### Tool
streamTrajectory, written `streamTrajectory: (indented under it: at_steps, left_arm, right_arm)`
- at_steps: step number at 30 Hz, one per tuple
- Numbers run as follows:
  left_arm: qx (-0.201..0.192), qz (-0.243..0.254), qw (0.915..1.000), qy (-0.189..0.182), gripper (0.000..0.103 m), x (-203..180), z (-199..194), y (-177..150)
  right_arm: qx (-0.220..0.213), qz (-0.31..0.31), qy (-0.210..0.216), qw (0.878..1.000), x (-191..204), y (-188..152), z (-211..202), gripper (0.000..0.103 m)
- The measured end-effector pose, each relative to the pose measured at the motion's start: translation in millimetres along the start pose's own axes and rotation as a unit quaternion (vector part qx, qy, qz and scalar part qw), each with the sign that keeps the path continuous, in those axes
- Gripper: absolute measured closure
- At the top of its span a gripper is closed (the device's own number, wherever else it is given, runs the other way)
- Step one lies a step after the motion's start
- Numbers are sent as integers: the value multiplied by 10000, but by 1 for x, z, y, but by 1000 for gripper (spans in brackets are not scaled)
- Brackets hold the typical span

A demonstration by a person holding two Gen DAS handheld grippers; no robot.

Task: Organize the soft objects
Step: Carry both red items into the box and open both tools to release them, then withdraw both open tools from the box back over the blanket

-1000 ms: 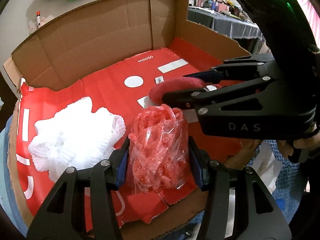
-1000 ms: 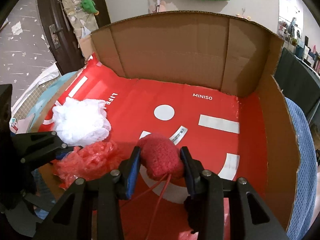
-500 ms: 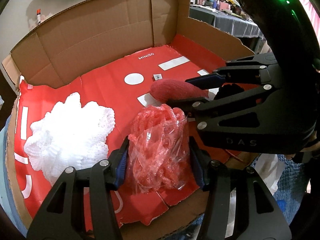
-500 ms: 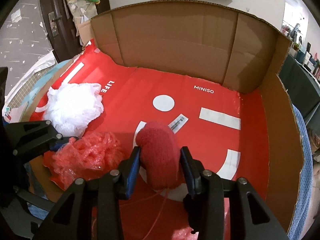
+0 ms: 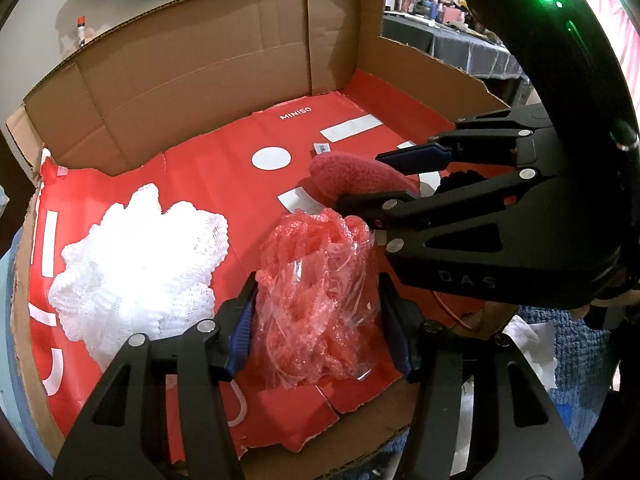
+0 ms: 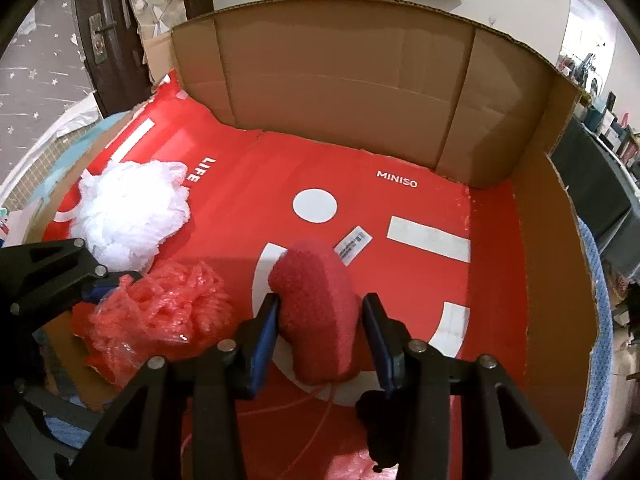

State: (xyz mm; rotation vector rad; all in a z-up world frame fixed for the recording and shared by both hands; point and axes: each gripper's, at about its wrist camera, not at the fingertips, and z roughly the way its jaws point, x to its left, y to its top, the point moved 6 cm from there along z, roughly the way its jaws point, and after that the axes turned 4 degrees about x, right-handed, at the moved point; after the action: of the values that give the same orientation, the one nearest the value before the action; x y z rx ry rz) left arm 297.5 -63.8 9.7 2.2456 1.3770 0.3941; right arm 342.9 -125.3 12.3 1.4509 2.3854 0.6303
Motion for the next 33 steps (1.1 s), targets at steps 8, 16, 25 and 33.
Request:
streamTrajectory:
  at_steps: [8, 16, 25, 33]
  left_arm:
    - [-68, 14, 9999, 127, 41, 1, -2, 0]
    - [-138, 69, 9996, 236, 41, 0, -6, 2]
    - [-331, 3, 9991, 254, 40, -1, -19, 4]
    - [-722, -69, 9970, 280, 25, -4, -50, 4]
  right_arm:
    - [-23, 66, -7, 10000, -2, 0, -1, 44]
    - [-73, 37, -75, 9999, -1, -2, -5, 38]
    - [-193, 117, -73, 9997, -3, -1, -17, 31]
    - [-436, 263, -69, 9987, -9, 2, -41, 27]
